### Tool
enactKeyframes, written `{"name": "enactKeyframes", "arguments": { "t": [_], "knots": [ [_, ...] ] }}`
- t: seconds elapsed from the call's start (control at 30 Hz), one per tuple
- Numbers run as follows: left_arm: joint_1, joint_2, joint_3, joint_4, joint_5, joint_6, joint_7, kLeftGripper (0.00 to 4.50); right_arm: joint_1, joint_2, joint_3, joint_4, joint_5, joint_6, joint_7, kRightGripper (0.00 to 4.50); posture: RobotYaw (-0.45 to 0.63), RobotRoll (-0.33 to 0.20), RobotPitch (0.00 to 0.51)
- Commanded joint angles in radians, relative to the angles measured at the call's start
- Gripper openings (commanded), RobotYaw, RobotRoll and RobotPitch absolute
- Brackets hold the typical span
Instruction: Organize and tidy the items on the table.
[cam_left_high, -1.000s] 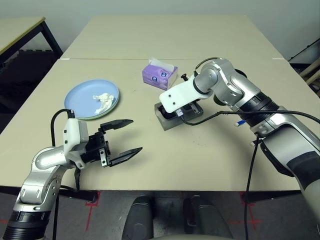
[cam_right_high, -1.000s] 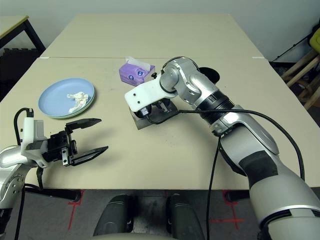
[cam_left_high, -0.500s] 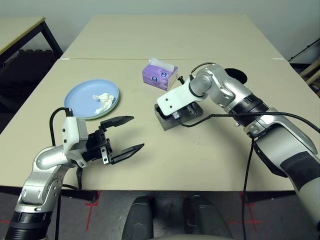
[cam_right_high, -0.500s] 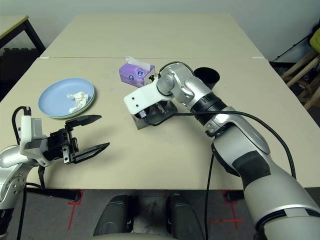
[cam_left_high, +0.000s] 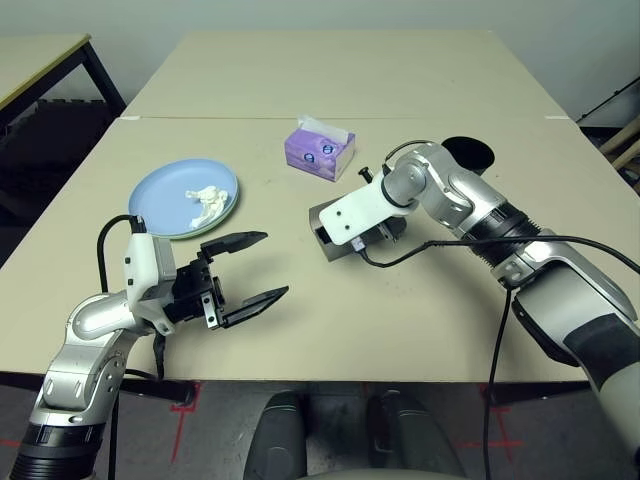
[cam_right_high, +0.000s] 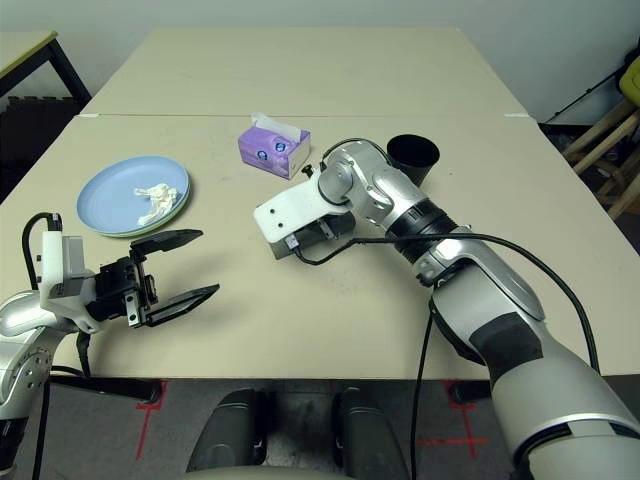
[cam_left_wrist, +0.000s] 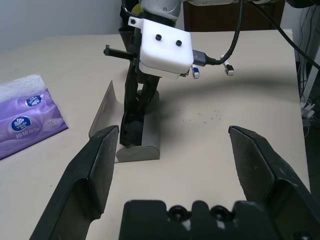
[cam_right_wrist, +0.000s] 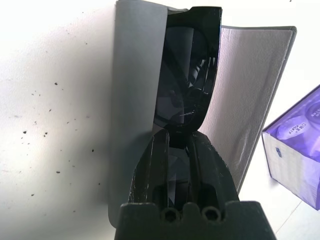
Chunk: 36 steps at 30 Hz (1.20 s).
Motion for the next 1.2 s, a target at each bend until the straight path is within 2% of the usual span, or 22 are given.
{"name": "enactKeyframes", "arguments": {
  "t": [0.03, 0.3, 0.47, 0.8, 1.0, 1.2],
  "knots": [
    [-0.003, 0.003, 0.004, 0.0, 0.001, 0.006, -0.003, 4.5, 0.006, 0.002, -0.008, -0.016, 0.006, 0.016, 0.0, 1.45, 0.2, 0.0, 0.094],
    [-0.011, 0.004, 0.002, 0.011, 0.007, 0.002, -0.006, 4.5, -0.03, 0.007, -0.03, 0.003, 0.017, 0.041, -0.02, 4.39, 0.19, 0.0, 0.088],
    [-0.02, 0.003, -0.001, 0.02, 0.011, 0.001, -0.007, 4.5, -0.038, -0.002, -0.073, -0.019, 0.049, 0.092, -0.005, 4.46, 0.19, 0.0, 0.085],
    [-0.044, 0.005, -0.001, 0.054, 0.016, -0.007, -0.021, 4.5, 0.05, -0.088, -0.193, -0.274, 0.177, 0.326, 0.101, 4.46, 0.16, 0.0, 0.075],
    [-0.051, 0.005, 0.001, 0.068, 0.023, -0.014, -0.026, 4.5, 0.189, -0.159, -0.322, -0.488, 0.327, 0.57, 0.132, 4.46, 0.15, 0.0, 0.071],
    [-0.056, 0.013, -0.011, 0.098, 0.055, -0.042, -0.043, 4.5, 0.323, -0.13, -0.481, -0.624, 0.475, 0.673, -0.012, 4.46, 0.12, 0.0, 0.063]
  ]
}}
